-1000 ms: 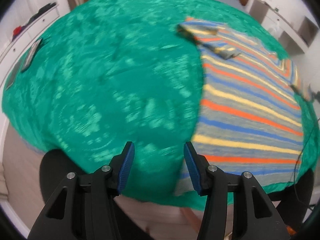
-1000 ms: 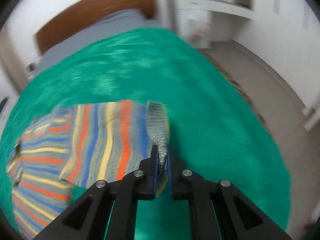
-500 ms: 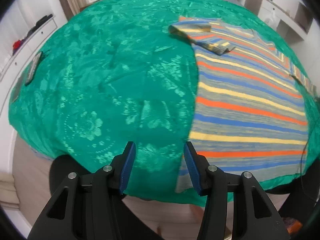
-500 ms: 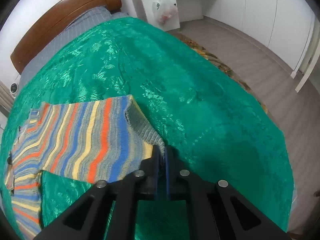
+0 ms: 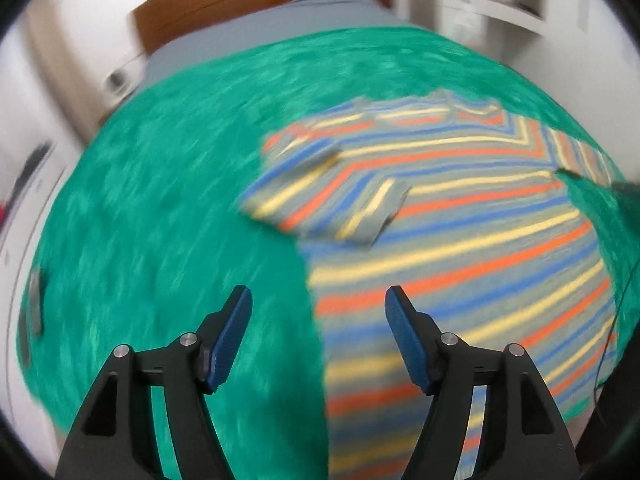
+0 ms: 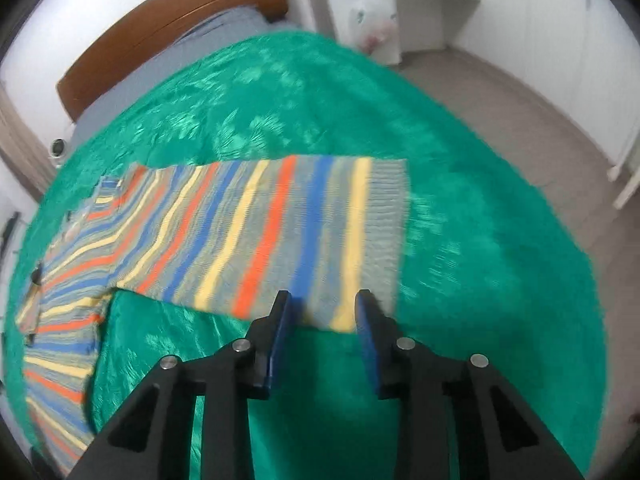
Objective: Fold small clothes
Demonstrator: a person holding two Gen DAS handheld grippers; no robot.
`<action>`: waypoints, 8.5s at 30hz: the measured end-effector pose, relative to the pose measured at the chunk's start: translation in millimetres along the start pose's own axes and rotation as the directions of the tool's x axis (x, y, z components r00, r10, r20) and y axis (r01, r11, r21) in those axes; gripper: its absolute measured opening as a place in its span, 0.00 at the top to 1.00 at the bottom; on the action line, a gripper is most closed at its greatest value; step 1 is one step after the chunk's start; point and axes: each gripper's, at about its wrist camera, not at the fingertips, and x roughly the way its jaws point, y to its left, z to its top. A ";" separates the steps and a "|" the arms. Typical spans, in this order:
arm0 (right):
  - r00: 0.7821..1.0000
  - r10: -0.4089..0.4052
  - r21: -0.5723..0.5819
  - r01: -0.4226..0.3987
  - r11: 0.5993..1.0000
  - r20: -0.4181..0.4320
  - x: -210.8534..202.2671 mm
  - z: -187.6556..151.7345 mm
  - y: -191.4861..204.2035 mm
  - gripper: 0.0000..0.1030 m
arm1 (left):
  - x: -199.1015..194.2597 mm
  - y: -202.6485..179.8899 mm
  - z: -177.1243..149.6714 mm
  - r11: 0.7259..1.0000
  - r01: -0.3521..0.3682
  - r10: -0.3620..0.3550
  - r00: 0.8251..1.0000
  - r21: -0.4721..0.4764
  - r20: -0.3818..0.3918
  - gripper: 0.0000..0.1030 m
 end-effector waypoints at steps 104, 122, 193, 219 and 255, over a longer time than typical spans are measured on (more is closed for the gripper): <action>0.963 0.059 -0.002 -0.061 0.998 0.261 21.7 -72.8 48.5 0.06 | 85.9 164.3 -136.8 0.830 -0.145 0.236 0.966 -0.538 0.104 0.00; 0.963 0.059 -0.002 -0.060 0.998 0.261 22.0 -72.8 48.8 0.06 | 85.9 163.9 -136.8 0.830 -0.146 0.237 0.966 -0.538 0.104 0.00; 0.964 0.058 -0.001 -0.060 0.998 0.261 21.8 -73.2 48.6 0.05 | 86.4 163.3 -137.2 0.830 -0.148 0.239 0.965 -0.538 0.104 0.00; 0.964 0.058 -0.001 -0.060 0.998 0.261 21.5 -73.1 48.5 0.05 | 86.5 163.1 -137.1 0.830 -0.149 0.240 0.965 -0.538 0.104 0.00; 0.950 0.306 0.323 -0.310 0.894 0.065 2.5 32.8 -68.6 0.23 | 87.5 161.9 -136.5 0.830 -0.161 0.250 0.963 -0.534 0.099 0.00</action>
